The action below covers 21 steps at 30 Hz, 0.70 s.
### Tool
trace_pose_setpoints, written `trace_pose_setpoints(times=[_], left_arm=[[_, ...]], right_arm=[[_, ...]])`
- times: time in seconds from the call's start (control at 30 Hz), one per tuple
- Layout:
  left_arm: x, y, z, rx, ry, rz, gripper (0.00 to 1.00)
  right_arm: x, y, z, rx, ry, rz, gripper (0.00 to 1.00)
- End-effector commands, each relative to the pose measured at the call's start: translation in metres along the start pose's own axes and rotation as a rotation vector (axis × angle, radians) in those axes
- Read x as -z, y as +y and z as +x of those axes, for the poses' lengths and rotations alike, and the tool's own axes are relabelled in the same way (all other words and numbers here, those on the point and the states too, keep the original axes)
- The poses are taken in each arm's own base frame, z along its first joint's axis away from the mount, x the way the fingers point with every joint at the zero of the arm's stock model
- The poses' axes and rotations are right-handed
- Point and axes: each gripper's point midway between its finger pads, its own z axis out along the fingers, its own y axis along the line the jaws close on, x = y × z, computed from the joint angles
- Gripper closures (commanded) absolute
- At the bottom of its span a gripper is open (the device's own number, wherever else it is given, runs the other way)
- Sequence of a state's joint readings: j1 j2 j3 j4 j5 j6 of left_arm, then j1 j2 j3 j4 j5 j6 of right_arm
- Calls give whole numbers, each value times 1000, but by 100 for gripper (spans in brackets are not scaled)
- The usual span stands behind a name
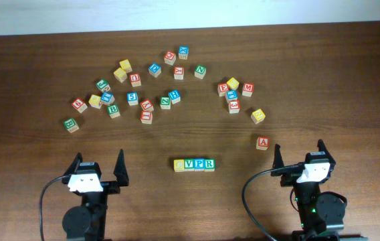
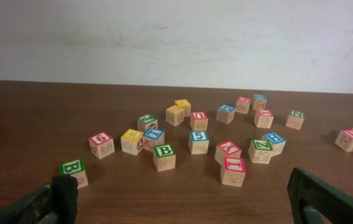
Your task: Spell out CVPR
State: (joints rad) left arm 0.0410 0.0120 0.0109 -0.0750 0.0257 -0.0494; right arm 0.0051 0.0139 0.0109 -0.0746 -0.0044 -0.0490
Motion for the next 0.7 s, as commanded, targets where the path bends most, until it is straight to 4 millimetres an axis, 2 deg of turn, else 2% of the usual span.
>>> trace_pose_setpoints(times=[0.0, 0.47, 0.67], left_arm=[[0, 0, 1, 14, 1, 5, 1], [0, 0, 1, 14, 1, 5, 1], [0, 0, 1, 14, 1, 5, 1]], right_arm=[[0, 0, 2, -1, 0, -1, 2], [0, -1, 2, -2, 0, 1, 1], [0, -11, 3, -54, 4, 49, 2]])
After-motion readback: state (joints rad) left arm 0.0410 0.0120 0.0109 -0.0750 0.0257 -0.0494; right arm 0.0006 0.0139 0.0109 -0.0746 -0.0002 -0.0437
